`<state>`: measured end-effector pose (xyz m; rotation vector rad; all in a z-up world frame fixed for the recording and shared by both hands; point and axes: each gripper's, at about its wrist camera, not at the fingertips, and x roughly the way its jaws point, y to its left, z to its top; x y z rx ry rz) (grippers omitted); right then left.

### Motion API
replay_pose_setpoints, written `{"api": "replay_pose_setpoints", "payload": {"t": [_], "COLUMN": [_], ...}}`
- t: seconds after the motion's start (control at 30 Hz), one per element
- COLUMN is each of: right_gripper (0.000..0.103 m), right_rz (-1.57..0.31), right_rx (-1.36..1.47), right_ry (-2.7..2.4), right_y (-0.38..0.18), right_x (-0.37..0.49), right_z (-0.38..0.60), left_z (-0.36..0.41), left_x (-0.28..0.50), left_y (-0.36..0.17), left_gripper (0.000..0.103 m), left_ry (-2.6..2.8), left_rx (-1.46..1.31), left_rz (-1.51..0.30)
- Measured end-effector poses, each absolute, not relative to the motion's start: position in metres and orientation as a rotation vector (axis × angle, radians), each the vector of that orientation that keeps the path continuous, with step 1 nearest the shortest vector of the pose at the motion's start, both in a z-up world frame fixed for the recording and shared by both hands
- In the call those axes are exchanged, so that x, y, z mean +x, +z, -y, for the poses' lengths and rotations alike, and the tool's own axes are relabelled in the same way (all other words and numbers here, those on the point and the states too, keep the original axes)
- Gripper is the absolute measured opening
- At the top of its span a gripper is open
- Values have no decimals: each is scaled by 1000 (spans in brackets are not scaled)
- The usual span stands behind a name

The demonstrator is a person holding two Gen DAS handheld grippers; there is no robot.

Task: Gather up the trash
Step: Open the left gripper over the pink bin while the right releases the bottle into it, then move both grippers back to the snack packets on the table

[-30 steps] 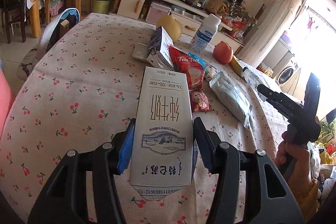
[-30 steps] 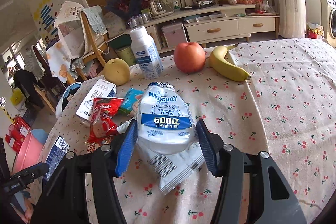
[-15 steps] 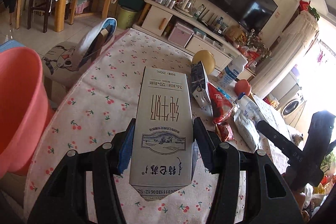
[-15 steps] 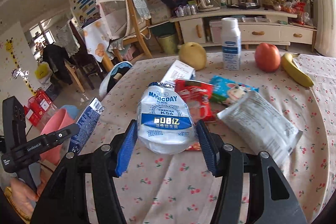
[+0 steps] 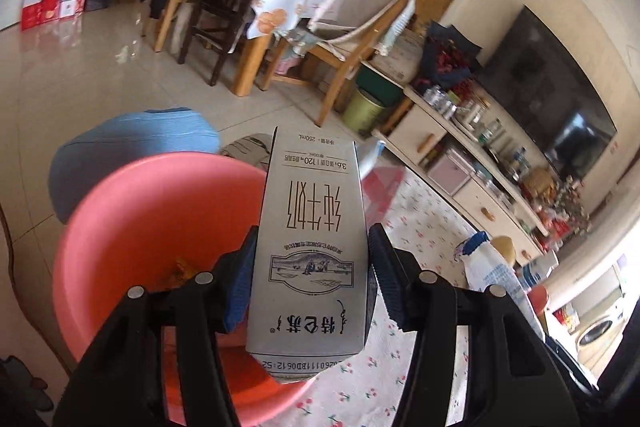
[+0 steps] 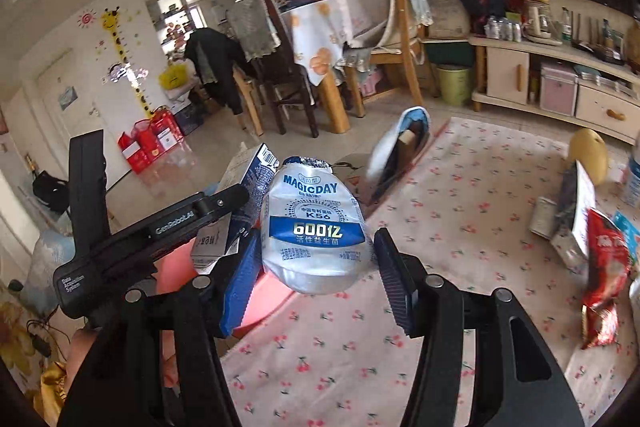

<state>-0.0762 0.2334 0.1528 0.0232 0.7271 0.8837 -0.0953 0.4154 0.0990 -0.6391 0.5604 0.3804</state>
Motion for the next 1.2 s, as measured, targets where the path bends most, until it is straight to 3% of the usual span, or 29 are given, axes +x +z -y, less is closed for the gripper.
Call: {"api": "replay_pose_setpoints", "payload": {"t": [0.23, 0.3, 0.4, 0.57, 1.0, 1.2], "right_gripper": [58, 61, 80, 90, 98, 98], "right_rz": [-777, -797, -814, -766, -657, -638], "right_rx": [-70, -94, -56, -52, -116, -140], "right_ry": [960, 942, 936, 863, 723, 681], "right_y": [137, 128, 121, 126, 128, 129], "right_x": [-80, -78, -75, -78, -94, -100], "right_z": [-309, -320, -315, -287, -213, -181], "left_z": [-462, -470, -480, -476, -413, -379], "left_x": [-107, -107, -108, -111, -100, -91], "left_y": [88, 83, 79, 81, 109, 118], "left_gripper": [55, 61, 74, 79, 90, 90], "left_ry": [531, 554, 591, 598, 416, 335], "left_rx": [-717, -729, -729, -689, -488, -380], "left_rz": [-576, -594, -620, -576, -335, -347]}}
